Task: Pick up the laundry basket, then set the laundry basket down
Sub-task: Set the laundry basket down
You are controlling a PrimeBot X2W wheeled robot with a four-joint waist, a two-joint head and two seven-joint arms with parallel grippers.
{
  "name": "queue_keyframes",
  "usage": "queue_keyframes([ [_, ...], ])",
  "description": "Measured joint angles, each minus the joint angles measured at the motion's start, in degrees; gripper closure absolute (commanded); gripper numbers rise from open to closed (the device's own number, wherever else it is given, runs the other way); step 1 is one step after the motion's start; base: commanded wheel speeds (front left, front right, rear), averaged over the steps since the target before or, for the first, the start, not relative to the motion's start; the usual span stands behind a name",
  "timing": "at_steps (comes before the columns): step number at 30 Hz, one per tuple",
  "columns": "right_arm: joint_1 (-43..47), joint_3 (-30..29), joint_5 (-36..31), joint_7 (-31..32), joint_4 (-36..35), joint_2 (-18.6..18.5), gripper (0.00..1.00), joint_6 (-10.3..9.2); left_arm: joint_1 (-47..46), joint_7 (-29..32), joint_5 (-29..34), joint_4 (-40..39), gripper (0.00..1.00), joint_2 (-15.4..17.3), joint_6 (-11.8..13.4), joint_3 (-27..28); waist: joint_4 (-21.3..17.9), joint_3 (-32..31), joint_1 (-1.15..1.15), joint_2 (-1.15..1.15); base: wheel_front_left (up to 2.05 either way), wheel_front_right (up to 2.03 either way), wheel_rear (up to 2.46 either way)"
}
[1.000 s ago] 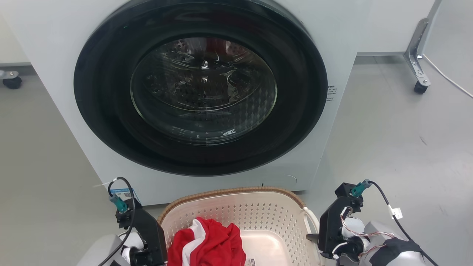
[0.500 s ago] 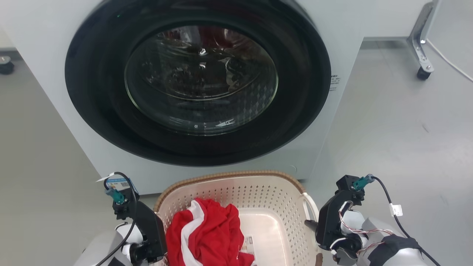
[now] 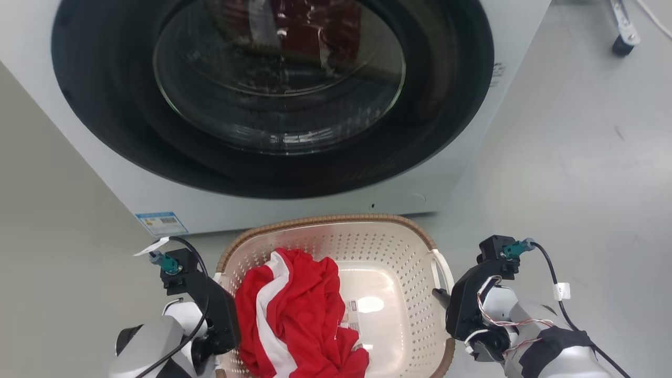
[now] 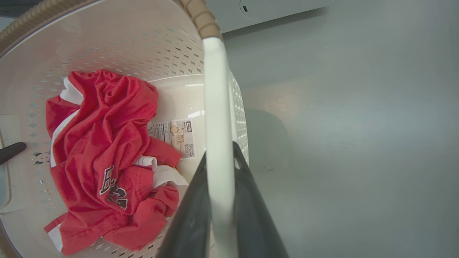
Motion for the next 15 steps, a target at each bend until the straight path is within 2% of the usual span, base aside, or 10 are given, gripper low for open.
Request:
queue_keyframes([
  [15,-3.0,0.7,-2.0,-7.5,-0.1,-0.2,1.0,-0.49,-1.8,-8.5,1.8,-1.2,1.0,-0.2,0.5,-1.5,0.1,10.9,0.01,0.0,0.0,0.0,0.0],
])
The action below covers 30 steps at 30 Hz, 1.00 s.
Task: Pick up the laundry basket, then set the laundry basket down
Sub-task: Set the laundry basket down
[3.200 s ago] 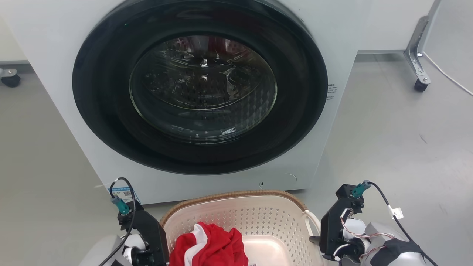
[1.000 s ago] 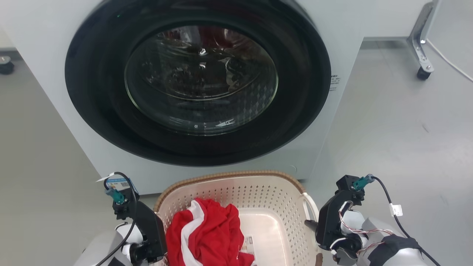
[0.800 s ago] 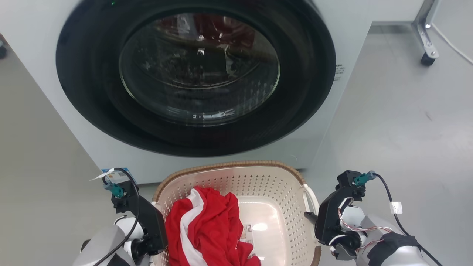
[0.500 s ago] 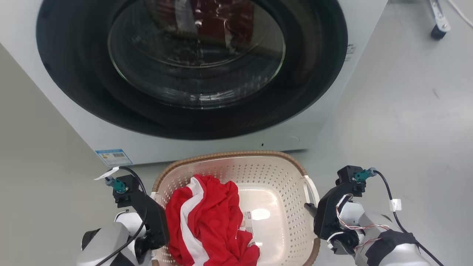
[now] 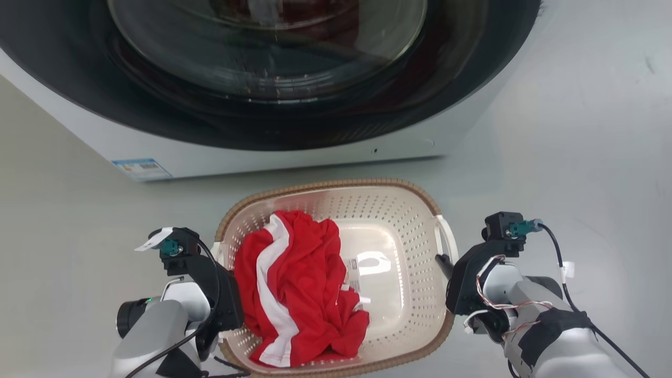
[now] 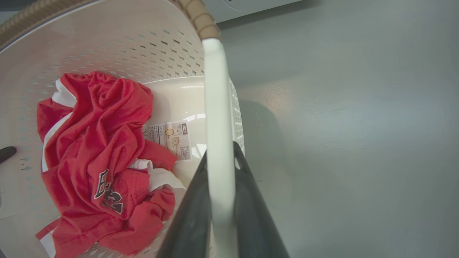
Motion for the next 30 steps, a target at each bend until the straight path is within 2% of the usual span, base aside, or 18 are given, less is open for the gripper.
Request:
queue_keyframes([
  [19,-5.3,0.1,-2.5,-9.7,-0.1,-1.4,1.0,-1.92,-5.3,-9.4,2.2,-1.8,1.0,-0.8,0.5,-1.1,0.9,15.0,0.0,0.0,0.0,0.0,0.0],
  [30,-7.4,0.9,-3.9,-13.3,0.6,-1.7,1.0,-1.92,-6.9,-13.4,2.4,-1.4,1.0,-1.2,0.5,-1.4,1.8,21.7,-0.01,0.0,0.0,0.0,0.0],
])
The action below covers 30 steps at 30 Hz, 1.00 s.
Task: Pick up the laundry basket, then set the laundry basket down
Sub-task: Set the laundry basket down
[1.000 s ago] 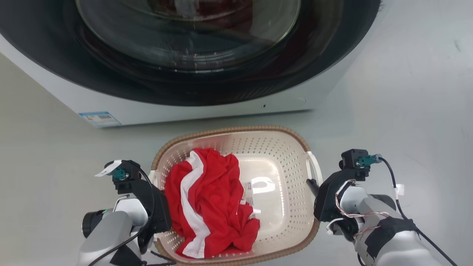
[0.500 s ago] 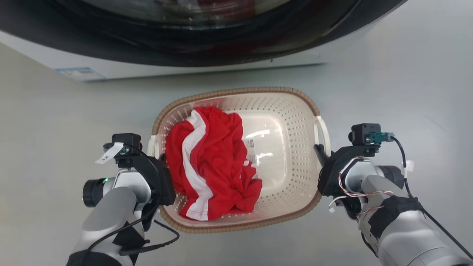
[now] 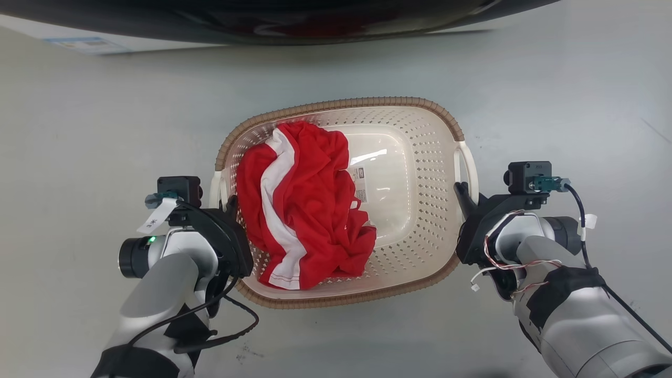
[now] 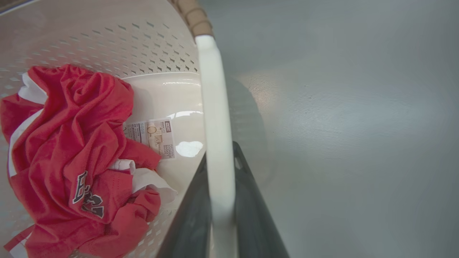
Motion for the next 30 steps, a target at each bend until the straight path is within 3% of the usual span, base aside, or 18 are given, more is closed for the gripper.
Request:
queue_keyframes([
  [23,0.0,0.7,0.0,-2.6,2.4,0.5,1.0,0.51,-1.3,-2.1,0.1,3.0,1.0,-0.6,-0.5,-0.7,0.3,2.6,-0.01,-0.01,0.0,0.0,0.0],
  [24,0.0,0.7,0.0,-2.8,2.4,0.5,0.77,0.51,-1.3,-2.2,0.1,3.0,0.67,-0.6,-0.5,-0.8,0.3,2.6,-0.01,-0.01,0.0,0.0,0.0],
  [25,0.0,0.7,0.0,-2.9,2.4,0.5,0.57,0.52,-1.4,-2.2,0.1,3.0,0.2,-0.6,-0.5,-0.9,0.3,2.6,-0.01,-0.01,0.0,0.0,0.0],
  [26,-0.1,0.8,0.0,-3.0,2.4,0.5,0.0,0.52,-1.4,-2.2,0.3,3.1,0.0,-0.6,-0.5,-1.5,0.3,2.6,-0.01,-0.01,0.0,0.0,0.0],
  [30,-0.8,0.7,0.0,-4.6,2.4,-0.3,0.0,0.68,-2.2,-3.2,0.5,3.1,0.0,-0.1,-1.0,-1.6,0.4,2.7,-0.01,-0.01,0.0,0.0,0.0],
])
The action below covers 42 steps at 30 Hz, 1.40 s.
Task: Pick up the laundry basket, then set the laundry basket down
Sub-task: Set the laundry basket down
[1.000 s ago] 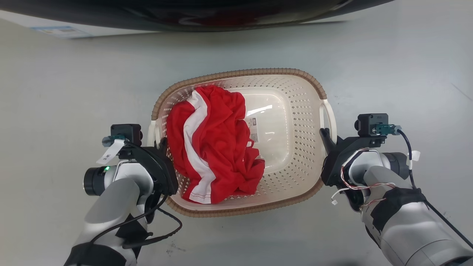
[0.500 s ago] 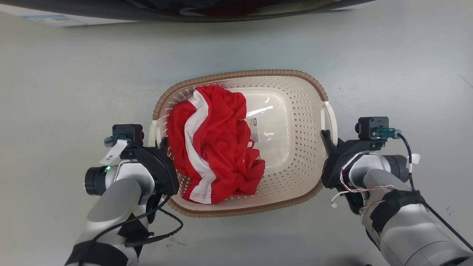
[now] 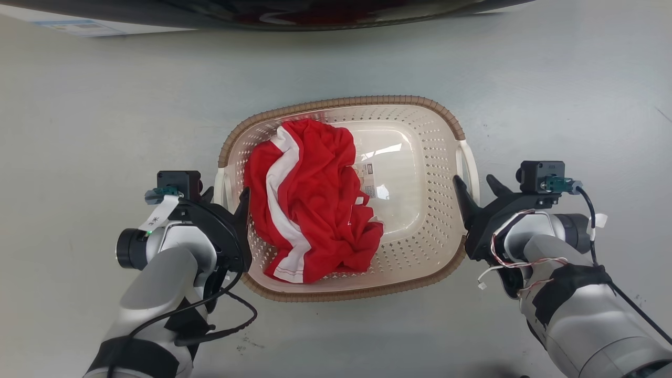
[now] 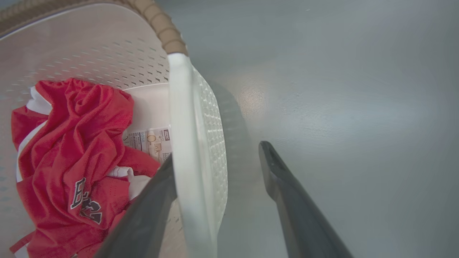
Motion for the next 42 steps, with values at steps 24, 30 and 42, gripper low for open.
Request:
queue_keyframes([
  [24,4.0,0.4,0.1,-4.2,0.9,0.0,0.0,1.43,3.3,-5.8,-0.6,1.6,0.0,0.0,-0.5,0.2,-0.6,-8.4,0.0,0.0,0.0,0.0,0.0],
  [30,6.6,0.1,0.6,-4.8,0.5,0.0,0.0,1.6,6.0,-7.1,-0.8,1.5,0.0,0.1,-0.5,0.7,-0.9,-12.8,0.0,0.0,0.0,0.0,0.0],
  [42,12.0,-0.8,0.9,-5.8,-2.4,-0.1,0.0,1.69,11.1,-8.1,-0.6,-2.1,0.0,0.5,-0.5,1.0,-1.1,-22.0,0.0,0.0,0.0,0.0,0.0],
])
